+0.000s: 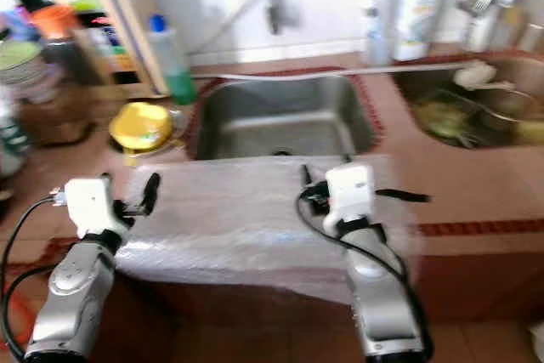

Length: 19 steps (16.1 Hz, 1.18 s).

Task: Kitchen organization

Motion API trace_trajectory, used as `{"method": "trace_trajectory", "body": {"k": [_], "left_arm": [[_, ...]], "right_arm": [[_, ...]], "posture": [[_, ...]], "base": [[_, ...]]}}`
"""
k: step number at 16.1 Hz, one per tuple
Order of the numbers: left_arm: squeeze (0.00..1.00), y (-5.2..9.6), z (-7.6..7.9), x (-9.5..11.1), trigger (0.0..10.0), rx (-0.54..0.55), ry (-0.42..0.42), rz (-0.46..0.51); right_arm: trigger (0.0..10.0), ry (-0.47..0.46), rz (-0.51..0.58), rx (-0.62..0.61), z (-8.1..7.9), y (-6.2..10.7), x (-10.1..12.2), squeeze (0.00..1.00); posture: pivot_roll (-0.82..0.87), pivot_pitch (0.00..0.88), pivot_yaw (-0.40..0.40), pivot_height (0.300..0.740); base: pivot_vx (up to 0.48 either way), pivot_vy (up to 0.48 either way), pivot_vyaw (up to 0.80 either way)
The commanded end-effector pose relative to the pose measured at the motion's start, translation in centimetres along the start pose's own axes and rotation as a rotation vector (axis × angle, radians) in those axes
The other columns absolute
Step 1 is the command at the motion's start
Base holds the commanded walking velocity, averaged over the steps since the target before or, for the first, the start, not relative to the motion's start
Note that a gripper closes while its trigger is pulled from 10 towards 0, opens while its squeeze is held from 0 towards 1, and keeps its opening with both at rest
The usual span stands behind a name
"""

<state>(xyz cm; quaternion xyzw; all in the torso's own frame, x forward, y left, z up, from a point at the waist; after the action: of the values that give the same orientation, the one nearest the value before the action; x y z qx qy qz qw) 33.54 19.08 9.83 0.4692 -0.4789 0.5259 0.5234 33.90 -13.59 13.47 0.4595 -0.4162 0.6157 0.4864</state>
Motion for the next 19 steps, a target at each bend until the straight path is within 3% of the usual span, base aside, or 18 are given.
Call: {"method": "trace_trajectory", "body": {"k": [1, 6, 12, 16, 19], "left_arm": [[0.00, 0.0, 0.1, 0.1, 10.0, 0.000, -0.009, 0.000], [0.00, -0.1, 1.9, 1.4, 10.0, -0.081, -0.048, 0.043], [0.00, -0.4, 2.7, 1.1, 10.0, -0.102, -0.039, 0.032], [0.00, -0.5, 2.8, 1.6, 10.0, -0.105, -0.041, 0.045], [0.00, -0.9, 2.3, 3.6, 10.0, -0.071, -0.073, 0.109]], "right_arm": [[10.0, 0.002, 0.011, -0.009, 0.4, 0.1, 0.3, 0.00], [10.0, 0.044, 0.031, -0.069, 1.4, 0.4, 0.9, 0.00], [10.0, 0.062, 0.046, -0.122, 2.8, 0.8, 1.5, 0.00], [10.0, 0.091, 0.074, -0.126, 2.9, 1.1, 2.4, 0.00], [10.0, 0.108, 0.100, -0.126, 3.2, 1.3, 3.5, 0.00]], "posture": [[-0.26, 0.043, 0.142, 0.740], [-0.27, 0.047, 0.145, 0.740], [-0.29, 0.049, 0.147, 0.740], [-0.30, 0.050, 0.145, 0.740], [-0.29, 0.053, 0.133, 0.740]], "base": [[0.000, 0.000, 0.00], [0.000, 0.000, 0.00], [0.000, 0.000, 0.00], [0.000, 0.000, 0.00], [0.000, 0.000, 0.00]]}}
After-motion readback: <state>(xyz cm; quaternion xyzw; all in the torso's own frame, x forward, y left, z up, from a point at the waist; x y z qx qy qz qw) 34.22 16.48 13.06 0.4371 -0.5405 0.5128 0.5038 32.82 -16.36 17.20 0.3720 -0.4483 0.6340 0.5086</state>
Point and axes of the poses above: a point about 5 cm out from each wrist's last joint towards the gripper, its own y axis pointing back from the gripper into the wrist, its own x axis along the axis of the wrist's last joint, z = x × y, the point moved 5 cm from there along -y, pointing out of the wrist towards the gripper, and after that the axes turned 3 degrees about y, right-handed, at the moved point
